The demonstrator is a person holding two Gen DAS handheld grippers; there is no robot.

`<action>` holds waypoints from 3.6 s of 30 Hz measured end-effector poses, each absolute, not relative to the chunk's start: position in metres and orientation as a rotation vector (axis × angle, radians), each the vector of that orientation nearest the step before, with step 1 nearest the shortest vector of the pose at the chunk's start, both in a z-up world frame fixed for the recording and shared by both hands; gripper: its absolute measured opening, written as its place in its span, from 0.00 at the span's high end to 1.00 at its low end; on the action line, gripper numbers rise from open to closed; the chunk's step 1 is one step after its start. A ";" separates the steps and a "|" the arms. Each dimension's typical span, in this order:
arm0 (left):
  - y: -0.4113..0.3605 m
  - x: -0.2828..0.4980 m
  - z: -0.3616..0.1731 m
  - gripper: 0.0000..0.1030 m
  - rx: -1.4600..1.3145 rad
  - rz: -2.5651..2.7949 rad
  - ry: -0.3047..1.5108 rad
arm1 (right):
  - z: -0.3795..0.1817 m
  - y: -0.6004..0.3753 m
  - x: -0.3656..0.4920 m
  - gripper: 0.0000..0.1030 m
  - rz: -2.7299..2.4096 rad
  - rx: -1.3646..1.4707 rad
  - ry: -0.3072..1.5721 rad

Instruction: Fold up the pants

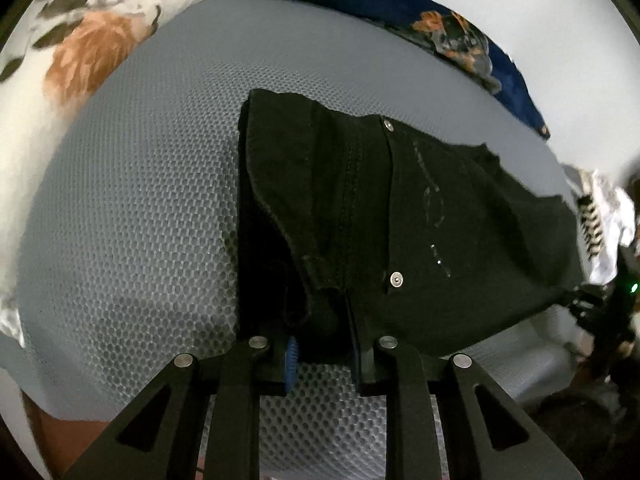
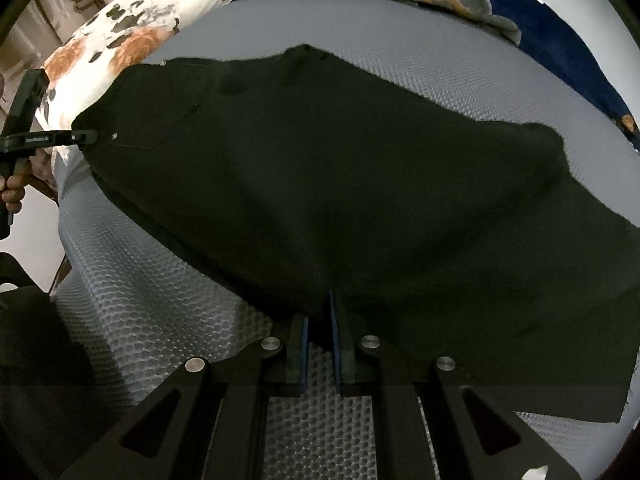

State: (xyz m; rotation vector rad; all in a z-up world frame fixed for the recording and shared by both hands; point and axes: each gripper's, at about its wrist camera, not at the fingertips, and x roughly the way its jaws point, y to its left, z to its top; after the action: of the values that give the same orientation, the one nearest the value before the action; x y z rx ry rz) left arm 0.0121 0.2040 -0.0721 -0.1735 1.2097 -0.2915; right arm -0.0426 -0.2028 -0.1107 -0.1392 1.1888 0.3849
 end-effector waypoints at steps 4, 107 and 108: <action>0.195 0.013 -0.075 0.70 -0.113 -0.248 1.210 | -0.118 -0.205 -0.040 0.88 0.363 -0.105 1.192; -0.133 -0.013 -0.055 0.96 0.306 -0.913 1.037 | -0.135 -0.522 0.023 0.67 -0.122 1.250 0.647; -0.134 -0.013 -0.055 0.96 0.310 -0.912 1.038 | -0.138 -0.526 0.023 0.67 -0.132 1.254 0.660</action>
State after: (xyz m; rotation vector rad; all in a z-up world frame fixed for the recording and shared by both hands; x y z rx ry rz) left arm -0.0127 -0.1340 -0.0552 0.3096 1.0375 -0.9125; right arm 0.0228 -0.5265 -0.1385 1.2540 0.6596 -0.1315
